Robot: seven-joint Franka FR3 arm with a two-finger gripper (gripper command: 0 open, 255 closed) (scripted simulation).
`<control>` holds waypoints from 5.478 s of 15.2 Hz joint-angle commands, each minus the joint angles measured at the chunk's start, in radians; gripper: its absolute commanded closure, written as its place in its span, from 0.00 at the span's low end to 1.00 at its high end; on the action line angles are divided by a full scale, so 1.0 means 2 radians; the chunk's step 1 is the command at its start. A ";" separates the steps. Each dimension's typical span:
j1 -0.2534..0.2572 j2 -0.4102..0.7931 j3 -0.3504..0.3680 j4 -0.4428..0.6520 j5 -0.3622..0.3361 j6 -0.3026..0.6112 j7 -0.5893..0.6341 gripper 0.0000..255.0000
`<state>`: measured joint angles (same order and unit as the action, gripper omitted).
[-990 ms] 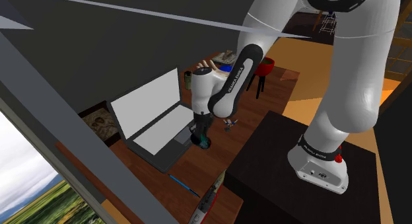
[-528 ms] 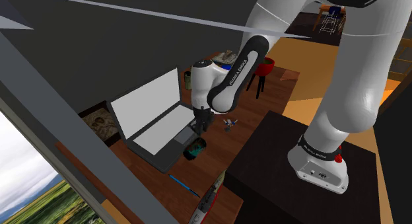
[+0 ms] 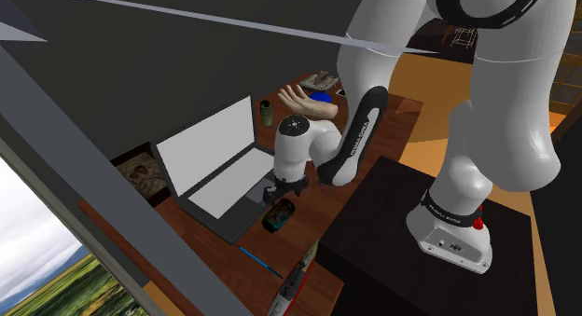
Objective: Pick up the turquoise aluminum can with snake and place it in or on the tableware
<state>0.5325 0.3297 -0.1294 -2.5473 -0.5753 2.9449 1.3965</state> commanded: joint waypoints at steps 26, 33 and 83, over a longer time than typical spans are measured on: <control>0.103 0.153 -0.026 0.120 0.160 -0.007 0.427 1.00; 0.103 0.153 -0.026 0.120 0.160 -0.007 0.427 1.00; -0.294 0.091 -0.012 0.196 0.235 -0.086 -0.037 1.00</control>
<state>-0.0238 0.4971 -0.1592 -2.1818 -0.1134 2.7824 1.3557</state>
